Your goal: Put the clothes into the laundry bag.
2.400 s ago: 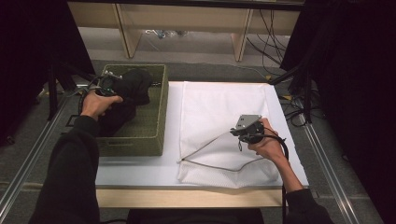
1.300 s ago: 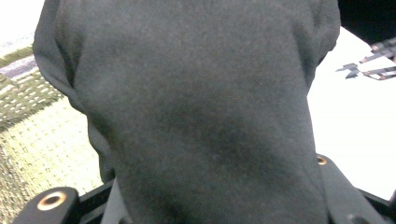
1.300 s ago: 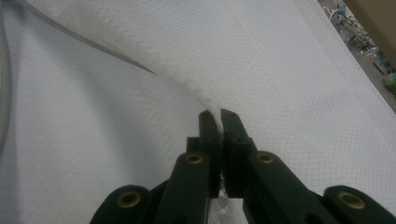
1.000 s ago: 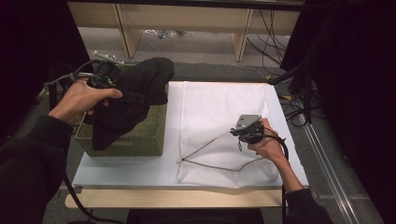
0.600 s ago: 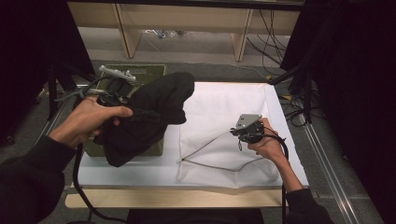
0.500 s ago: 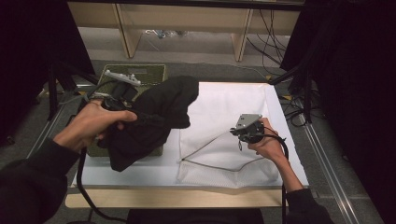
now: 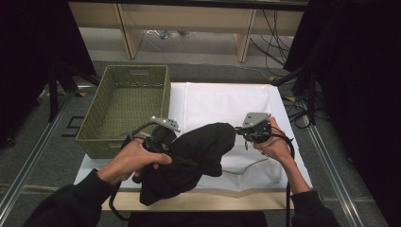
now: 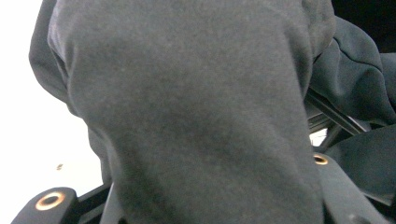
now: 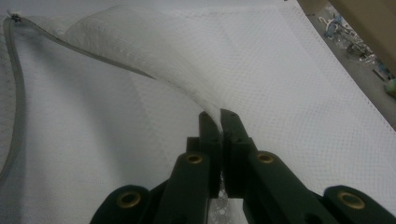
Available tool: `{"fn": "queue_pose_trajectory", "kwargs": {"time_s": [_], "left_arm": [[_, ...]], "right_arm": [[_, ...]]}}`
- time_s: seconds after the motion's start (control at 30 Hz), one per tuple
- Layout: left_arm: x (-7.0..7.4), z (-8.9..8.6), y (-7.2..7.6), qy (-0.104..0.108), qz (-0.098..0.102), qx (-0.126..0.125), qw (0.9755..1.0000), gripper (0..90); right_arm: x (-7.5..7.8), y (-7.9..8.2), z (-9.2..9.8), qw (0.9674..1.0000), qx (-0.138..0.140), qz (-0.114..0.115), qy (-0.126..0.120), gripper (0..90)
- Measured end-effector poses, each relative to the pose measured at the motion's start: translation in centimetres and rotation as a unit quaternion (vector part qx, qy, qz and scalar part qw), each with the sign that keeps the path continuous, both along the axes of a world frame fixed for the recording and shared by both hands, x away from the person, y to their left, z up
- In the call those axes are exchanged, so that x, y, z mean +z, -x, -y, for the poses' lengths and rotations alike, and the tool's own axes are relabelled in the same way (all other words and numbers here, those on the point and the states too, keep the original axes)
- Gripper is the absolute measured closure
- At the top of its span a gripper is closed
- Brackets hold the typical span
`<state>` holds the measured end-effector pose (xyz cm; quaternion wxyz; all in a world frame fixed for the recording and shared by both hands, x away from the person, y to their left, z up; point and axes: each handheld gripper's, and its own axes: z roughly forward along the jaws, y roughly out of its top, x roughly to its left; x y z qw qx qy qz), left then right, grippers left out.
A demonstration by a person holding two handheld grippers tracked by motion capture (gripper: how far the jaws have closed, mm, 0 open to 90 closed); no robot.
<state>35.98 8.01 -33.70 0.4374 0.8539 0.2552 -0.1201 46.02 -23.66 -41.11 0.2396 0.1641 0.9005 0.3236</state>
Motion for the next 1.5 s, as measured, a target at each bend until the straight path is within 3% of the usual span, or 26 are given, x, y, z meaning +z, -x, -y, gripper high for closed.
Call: {"fn": "queue_pose_trajectory", "kwargs": {"time_s": [0.1,0.13,0.2,0.43,0.6,0.67,0.7,0.77,0.97,1.03,1.1,1.27,1.43,1.5], "left_arm": [[-2.2,1.0,-0.2,0.006,-0.009,0.0,0.9999,56.1],[-3.0,1.4,-0.2,0.021,-0.01,0.002,0.9997,56.1],[-4.2,2.2,-0.2,0.029,-0.028,-0.007,0.9992,56.0],[-6.8,5.2,-1.4,0.01,-0.042,-0.026,0.9987,55.9],[-7.3,6.7,-3.0,-0.016,-0.054,-0.006,0.9984,55.8],[-7.3,6.9,-3.3,-0.02,-0.051,0.002,0.9985,55.7],[-7.4,7.1,-3.4,-0.021,-0.043,0.012,0.9988,55.7],[-7.3,7.6,-4.3,-0.037,-0.049,0.027,0.9978,55.3],[-7.4,8.1,-5.7,-0.044,-0.039,0.055,0.9968,54.9],[-7.5,8.3,-5.7,-0.044,-0.035,0.057,0.9968,54.9],[-7.6,9.2,-5.9,-0.068,-0.031,0.051,0.9959,54.4],[-7.3,10.2,-6.5,-0.07,-0.023,0.058,0.9956,54.0],[-7.4,10.4,-7.8,-0.086,-0.012,0.086,0.9925,51.9],[-8.3,10.9,-8.7,-0.076,-0.025,0.117,0.9899,47.6]], "right_arm": [[0.0,0.0,0.0,1.0,0.001,-0.002,0.0,89.4],[0.0,0.0,0.0,1.0,0.001,-0.003,-0.001,89.5],[0.0,0.0,0.0,1.0,0.002,-0.003,-0.003,89.4],[0.6,0.3,0.2,0.9999,0.001,0.002,-0.011,89.4],[1.1,0.4,0.2,0.9999,0.007,0.009,-0.012,89.5],[1.2,0.3,0.2,0.9998,0.011,0.016,-0.011,89.6],[1.2,0.6,0.2,0.9998,-0.004,0.008,-0.017,89.6],[1.6,0.6,0.2,0.9997,-0.002,0.014,-0.018,89.6],[2.7,1.0,0.0,0.9993,0.0,0.031,-0.021,89.8],[2.9,1.1,-0.1,0.9993,-0.002,0.031,-0.021,89.8],[3.1,1.1,-0.1,0.9991,-0.004,0.036,-0.02,89.8],[3.2,1.1,-0.1,0.9991,-0.007,0.037,-0.02,89.8],[3.4,1.2,0.0,0.9989,-0.014,0.039,-0.023,89.8],[3.4,1.2,0.0,0.9989,-0.014,0.04,-0.021,89.7]]}}
